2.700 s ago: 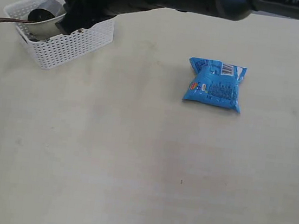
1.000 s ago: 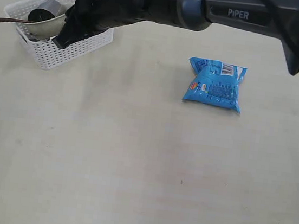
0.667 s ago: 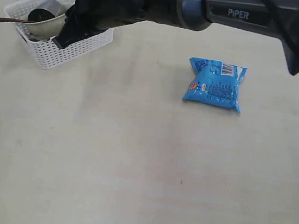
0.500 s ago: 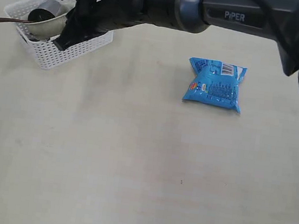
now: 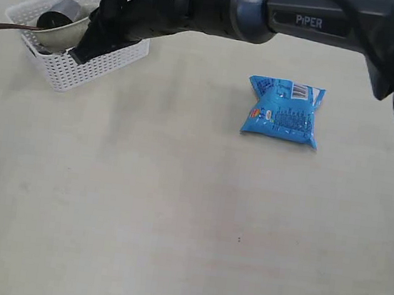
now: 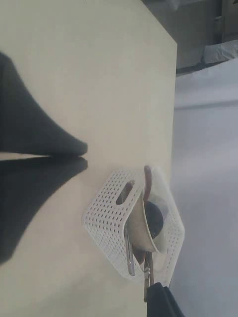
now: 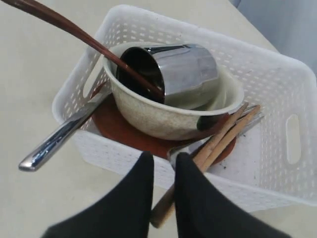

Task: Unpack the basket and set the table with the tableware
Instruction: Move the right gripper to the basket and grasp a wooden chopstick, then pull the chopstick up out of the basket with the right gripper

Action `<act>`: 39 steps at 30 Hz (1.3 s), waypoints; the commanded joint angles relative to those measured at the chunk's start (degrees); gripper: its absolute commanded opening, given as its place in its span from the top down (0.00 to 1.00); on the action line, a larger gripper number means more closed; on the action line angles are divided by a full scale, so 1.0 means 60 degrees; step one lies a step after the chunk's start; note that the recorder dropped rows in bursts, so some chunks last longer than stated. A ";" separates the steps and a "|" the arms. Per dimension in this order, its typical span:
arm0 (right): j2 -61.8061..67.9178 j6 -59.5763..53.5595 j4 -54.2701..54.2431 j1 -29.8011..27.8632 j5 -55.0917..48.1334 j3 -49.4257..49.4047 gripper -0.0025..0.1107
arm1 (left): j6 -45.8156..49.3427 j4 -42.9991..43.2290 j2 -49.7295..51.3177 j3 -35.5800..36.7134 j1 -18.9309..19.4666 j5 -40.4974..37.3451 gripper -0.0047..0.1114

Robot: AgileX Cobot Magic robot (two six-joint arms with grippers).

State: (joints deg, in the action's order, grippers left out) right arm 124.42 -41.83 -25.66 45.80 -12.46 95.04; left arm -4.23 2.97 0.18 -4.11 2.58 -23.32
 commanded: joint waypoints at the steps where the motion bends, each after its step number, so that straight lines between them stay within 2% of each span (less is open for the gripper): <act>1: -0.0016 0.0034 0.0079 -0.0064 0.0031 0.0034 0.98 | -0.0003 0.0001 -0.0031 0.0062 0.0018 0.0025 0.96; 27: -0.0234 0.0112 0.0065 -0.0064 -0.0028 0.0034 0.98 | -0.0003 0.0001 -0.0031 0.0062 0.0018 0.0025 0.96; 39: -0.0866 0.0193 0.0108 -0.0064 -0.0766 0.0034 0.98 | -0.0003 0.0001 -0.0031 0.0062 0.0018 0.0025 0.96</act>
State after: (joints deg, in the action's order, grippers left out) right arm 120.29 -41.33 -25.42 45.69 -14.77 95.16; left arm -4.23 2.97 0.18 -4.11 2.58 -23.32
